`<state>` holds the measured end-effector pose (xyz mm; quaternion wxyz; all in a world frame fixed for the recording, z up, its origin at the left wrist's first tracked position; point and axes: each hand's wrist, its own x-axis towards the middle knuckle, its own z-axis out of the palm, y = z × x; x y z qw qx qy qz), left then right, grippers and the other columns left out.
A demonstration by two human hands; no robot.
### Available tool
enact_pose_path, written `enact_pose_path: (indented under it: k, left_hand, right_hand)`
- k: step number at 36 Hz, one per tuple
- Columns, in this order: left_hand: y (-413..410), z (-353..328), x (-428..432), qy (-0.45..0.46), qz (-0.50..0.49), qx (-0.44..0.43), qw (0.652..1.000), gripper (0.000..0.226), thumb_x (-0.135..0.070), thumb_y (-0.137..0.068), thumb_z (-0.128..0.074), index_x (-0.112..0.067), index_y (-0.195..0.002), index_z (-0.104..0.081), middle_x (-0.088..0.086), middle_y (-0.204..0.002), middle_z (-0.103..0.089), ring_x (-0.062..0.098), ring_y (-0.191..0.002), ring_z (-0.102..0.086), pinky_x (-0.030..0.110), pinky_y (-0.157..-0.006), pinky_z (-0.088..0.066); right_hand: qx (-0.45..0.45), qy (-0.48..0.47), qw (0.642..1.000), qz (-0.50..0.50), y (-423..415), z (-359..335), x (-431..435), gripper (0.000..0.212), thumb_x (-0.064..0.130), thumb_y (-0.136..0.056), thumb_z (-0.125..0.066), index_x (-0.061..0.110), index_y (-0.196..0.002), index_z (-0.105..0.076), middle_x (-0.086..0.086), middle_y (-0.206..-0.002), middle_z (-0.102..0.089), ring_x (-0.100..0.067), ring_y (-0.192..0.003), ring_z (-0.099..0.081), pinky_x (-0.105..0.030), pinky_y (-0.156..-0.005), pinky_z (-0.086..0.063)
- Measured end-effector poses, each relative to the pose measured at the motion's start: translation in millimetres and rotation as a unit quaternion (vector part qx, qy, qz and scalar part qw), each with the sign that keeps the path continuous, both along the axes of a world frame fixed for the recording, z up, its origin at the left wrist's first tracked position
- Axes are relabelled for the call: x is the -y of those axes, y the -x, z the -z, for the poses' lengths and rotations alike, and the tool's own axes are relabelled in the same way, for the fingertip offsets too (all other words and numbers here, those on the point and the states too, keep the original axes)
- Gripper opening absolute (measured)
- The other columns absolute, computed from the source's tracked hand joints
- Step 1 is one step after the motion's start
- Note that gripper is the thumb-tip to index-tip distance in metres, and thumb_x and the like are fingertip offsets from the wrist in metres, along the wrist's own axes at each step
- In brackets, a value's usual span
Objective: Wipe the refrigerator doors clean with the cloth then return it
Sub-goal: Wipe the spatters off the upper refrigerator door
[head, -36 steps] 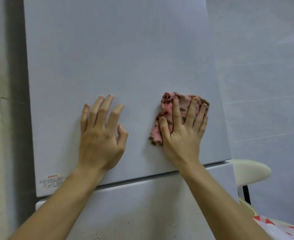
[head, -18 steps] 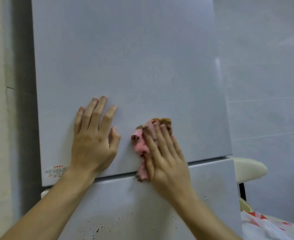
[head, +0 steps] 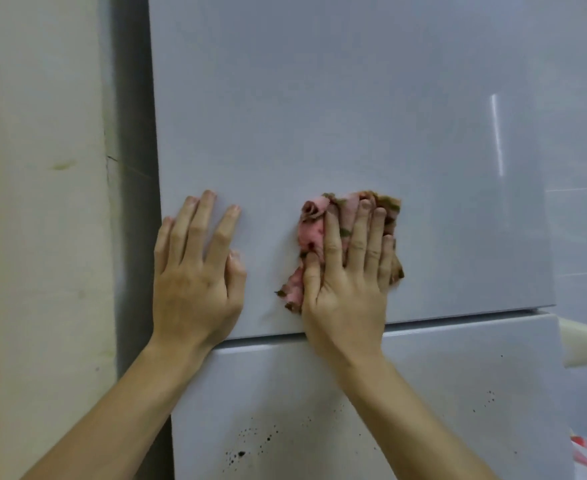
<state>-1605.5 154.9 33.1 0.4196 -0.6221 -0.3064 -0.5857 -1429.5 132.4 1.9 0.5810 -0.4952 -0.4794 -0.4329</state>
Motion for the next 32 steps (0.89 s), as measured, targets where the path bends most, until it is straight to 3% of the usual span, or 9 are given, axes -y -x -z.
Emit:
enact_pose_path:
  k: [5, 9, 12, 15, 22, 27, 32]
  left_hand:
    - [8, 5, 0, 0.015, 0.011, -0.006, 1.000, 0.059, -0.019, -0.098, -0.041, -0.014, -0.155, -0.049, 0.018, -0.166, -0.036, 0.036, -0.156, -0.029, 0.051, -0.131, -0.017]
    - [14, 5, -1, 0.016, 0.009, -0.019, 1.000, 0.057, -0.018, -0.099, -0.042, -0.013, -0.155, -0.049, 0.017, -0.166, -0.036, 0.036, -0.157, -0.029, 0.049, -0.131, -0.017]
    - [19, 4, -2, 0.017, 0.005, -0.020, 1.000, 0.055, -0.019, -0.101, -0.044, -0.013, -0.155, -0.049, 0.016, -0.167, -0.036, 0.036, -0.157, -0.029, 0.050, -0.130, -0.018]
    - [24, 4, -1, 0.025, 0.008, -0.022, 0.999, 0.055, -0.022, -0.102, -0.042, -0.014, -0.156, -0.048, 0.015, -0.167, -0.036, 0.035, -0.157, -0.029, 0.051, -0.130, -0.017]
    - [50, 4, -6, 0.021, -0.009, -0.022, 1.000, 0.055, -0.020, -0.100, -0.044, -0.013, -0.155, -0.050, 0.014, -0.167, -0.037, 0.034, -0.156, -0.030, 0.054, -0.129, -0.019]
    - [61, 2, -10, 0.007, -0.018, -0.043, 0.999, 0.060, -0.019, -0.098, -0.044, -0.013, -0.157, -0.045, 0.011, -0.168, -0.036, 0.033, -0.157, -0.031, 0.056, -0.128, -0.020]
    - [89, 16, -15, 0.028, -0.032, -0.032, 0.999, 0.064, -0.024, -0.098, -0.040, -0.014, -0.161, -0.040, 0.008, -0.170, -0.032, 0.026, -0.160, -0.025, 0.049, -0.131, -0.012]
  right_hand:
    - [0.141, 0.029, 0.989, -0.043, 55, 27, -8, 0.057, 0.033, -0.112, -0.033, 0.010, -0.164, -0.027, -0.013, -0.174, -0.016, -0.029, -0.162, -0.009, -0.051, -0.131, -0.014]
    - [0.208, 0.036, 0.977, -0.040, 29, 23, -2, 0.057, 0.028, -0.112, -0.042, 0.011, -0.164, -0.027, -0.011, -0.173, -0.019, -0.029, -0.162, -0.012, -0.051, -0.130, -0.020]
    - [0.143, 0.018, 0.988, -0.048, -8, 7, 5, 0.059, 0.023, -0.109, -0.049, 0.011, -0.164, -0.029, -0.009, -0.173, -0.022, -0.030, -0.162, -0.013, -0.053, -0.128, -0.022]
    - [0.047, 0.014, 0.998, -0.026, -27, -8, 9, 0.057, 0.023, -0.111, -0.039, 0.012, -0.165, -0.024, -0.009, -0.174, -0.015, -0.030, -0.162, -0.007, -0.053, -0.130, -0.015]
    - [-0.060, -0.026, 0.996, -0.063, 29, -22, -2, 0.055, 0.017, -0.111, -0.039, 0.008, -0.164, -0.026, -0.016, -0.174, -0.012, -0.032, -0.162, -0.007, -0.047, -0.133, -0.003]
    - [0.067, -0.026, 0.994, -0.083, 89, -12, -10, 0.058, 0.033, -0.113, -0.038, 0.002, -0.162, -0.030, -0.019, -0.171, -0.020, -0.034, -0.161, -0.013, -0.053, -0.131, -0.016]
    - [0.179, 0.023, 0.978, -0.107, 126, 27, -15, 0.066, 0.028, -0.107, -0.055, 0.002, -0.161, -0.029, -0.017, -0.171, -0.020, -0.032, -0.161, -0.013, -0.052, -0.129, -0.021]
